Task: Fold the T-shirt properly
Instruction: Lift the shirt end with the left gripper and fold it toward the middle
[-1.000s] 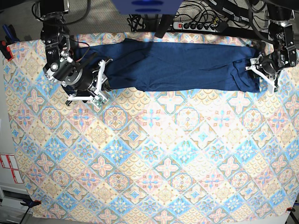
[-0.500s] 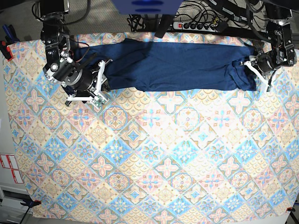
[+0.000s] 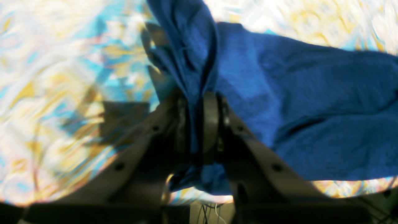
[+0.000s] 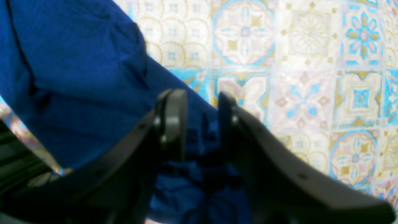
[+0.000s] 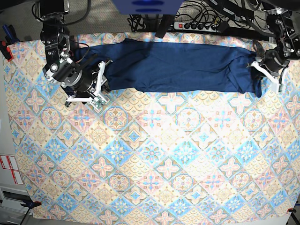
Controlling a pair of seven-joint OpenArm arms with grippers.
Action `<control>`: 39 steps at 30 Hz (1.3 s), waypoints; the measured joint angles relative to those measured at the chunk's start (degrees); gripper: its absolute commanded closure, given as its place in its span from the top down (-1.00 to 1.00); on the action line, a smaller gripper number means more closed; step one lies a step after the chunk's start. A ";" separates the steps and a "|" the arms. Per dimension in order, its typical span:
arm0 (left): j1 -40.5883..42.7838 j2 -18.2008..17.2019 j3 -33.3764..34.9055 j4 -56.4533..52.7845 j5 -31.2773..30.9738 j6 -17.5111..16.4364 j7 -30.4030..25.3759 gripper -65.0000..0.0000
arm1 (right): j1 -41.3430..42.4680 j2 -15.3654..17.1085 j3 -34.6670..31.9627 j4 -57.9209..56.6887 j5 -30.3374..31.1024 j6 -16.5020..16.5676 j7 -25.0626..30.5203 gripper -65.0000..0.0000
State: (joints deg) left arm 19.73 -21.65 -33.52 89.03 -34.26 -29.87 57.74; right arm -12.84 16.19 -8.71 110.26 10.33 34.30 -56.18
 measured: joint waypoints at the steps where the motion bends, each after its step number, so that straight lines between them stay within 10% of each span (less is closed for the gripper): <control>1: 0.00 -0.17 -1.27 0.00 0.00 0.00 0.02 -1.00 | -0.02 0.02 0.00 0.00 -0.02 -0.02 -0.02 -0.47; 13: -1.57 -1.79 -4.55 0.81 0.02 0.07 2.10 -1.00 | -0.02 0.00 0.00 0.00 -0.02 -0.02 -0.02 -0.47; 21: 1.49 9.42 4.11 13.38 0.52 0.20 5.60 -1.00 | -0.37 0.13 5.88 0.00 -0.20 -0.04 -0.02 -0.47; 39: -2.73 17.38 19.39 14.08 0.44 7.76 6.49 -1.00 | -0.02 3.78 21.33 0.00 15.47 -0.04 -0.22 -0.46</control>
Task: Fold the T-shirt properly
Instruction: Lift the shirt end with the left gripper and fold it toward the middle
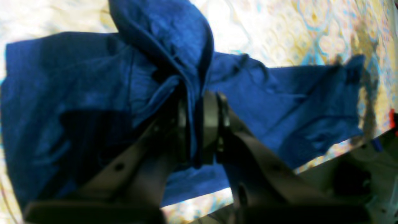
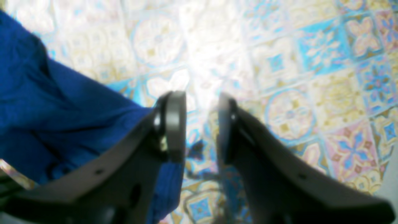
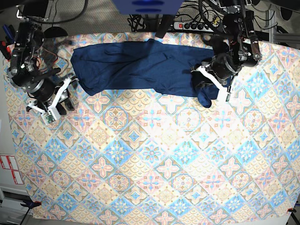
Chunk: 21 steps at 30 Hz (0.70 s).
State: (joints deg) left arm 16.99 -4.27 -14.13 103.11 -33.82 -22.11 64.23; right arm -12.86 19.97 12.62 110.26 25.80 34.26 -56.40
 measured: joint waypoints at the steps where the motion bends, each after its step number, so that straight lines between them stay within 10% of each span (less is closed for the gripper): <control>1: 0.00 0.00 1.44 0.00 0.00 0.55 -0.09 -1.00 | -0.02 0.00 0.76 0.00 0.02 0.00 -0.02 -0.46; 21: 0.20 -1.33 7.78 -2.71 0.02 2.21 -0.11 -1.00 | -0.33 -0.11 2.93 0.00 0.17 0.02 -0.22 -0.46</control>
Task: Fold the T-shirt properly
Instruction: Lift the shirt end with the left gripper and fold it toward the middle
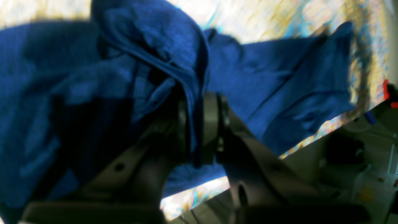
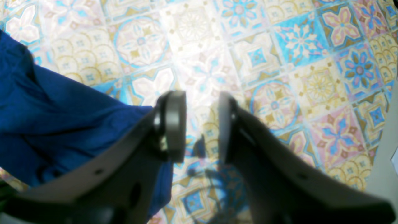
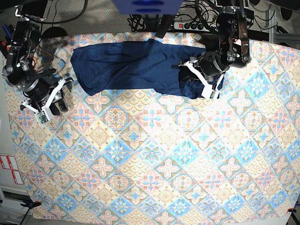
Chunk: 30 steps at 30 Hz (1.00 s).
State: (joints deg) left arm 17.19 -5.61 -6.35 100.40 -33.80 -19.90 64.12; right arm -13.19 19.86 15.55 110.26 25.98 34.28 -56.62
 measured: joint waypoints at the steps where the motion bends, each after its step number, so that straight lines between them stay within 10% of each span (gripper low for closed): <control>1: 0.04 -0.22 0.02 -0.39 -0.02 0.02 0.02 -1.00 | 0.00 0.02 0.00 0.00 0.02 0.00 0.00 -0.46; 13: 0.48 -0.74 0.04 -1.84 -0.42 0.00 -0.02 -0.98 | 0.00 0.00 0.00 0.00 0.00 0.00 0.00 -0.46; 20: 0.90 -2.40 0.92 2.10 -4.39 -0.17 4.35 -0.04 | 0.00 0.02 0.00 0.00 -0.07 0.00 0.00 -0.46; 30: 1.09 -7.13 -5.27 4.79 -18.27 -0.15 5.09 0.02 | 0.00 0.00 0.00 0.00 0.02 0.00 0.22 -0.46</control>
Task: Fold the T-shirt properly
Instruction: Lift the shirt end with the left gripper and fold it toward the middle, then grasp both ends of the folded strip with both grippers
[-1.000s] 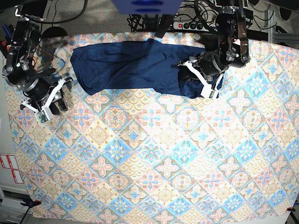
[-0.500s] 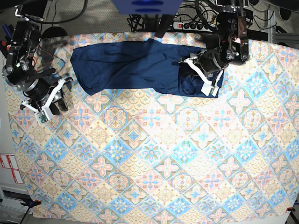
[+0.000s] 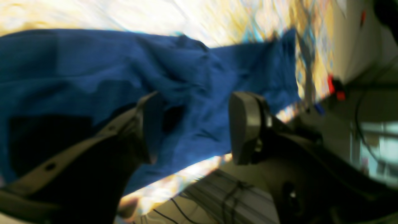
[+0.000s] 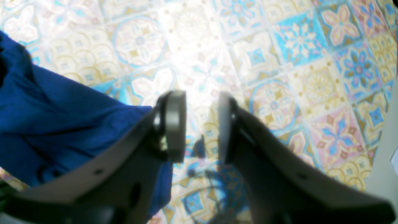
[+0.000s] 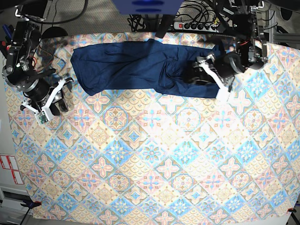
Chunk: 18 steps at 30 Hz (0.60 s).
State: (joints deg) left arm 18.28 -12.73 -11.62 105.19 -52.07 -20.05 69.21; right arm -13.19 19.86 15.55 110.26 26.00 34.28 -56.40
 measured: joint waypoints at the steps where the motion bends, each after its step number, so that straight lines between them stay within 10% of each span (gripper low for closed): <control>1: 0.46 -0.33 -1.38 0.00 0.00 0.15 -0.13 0.02 | 0.00 0.00 0.00 0.00 -0.07 0.00 -0.07 -0.46; 18: -1.29 -4.68 19.65 -6.88 2.27 0.13 -0.44 0.02 | 0.31 0.00 -0.24 0.00 -0.02 0.00 -0.22 -0.46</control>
State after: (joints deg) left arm 16.99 -17.41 8.03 98.30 -49.80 -19.92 68.77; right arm -12.88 19.86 15.31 110.26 25.98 34.28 -56.62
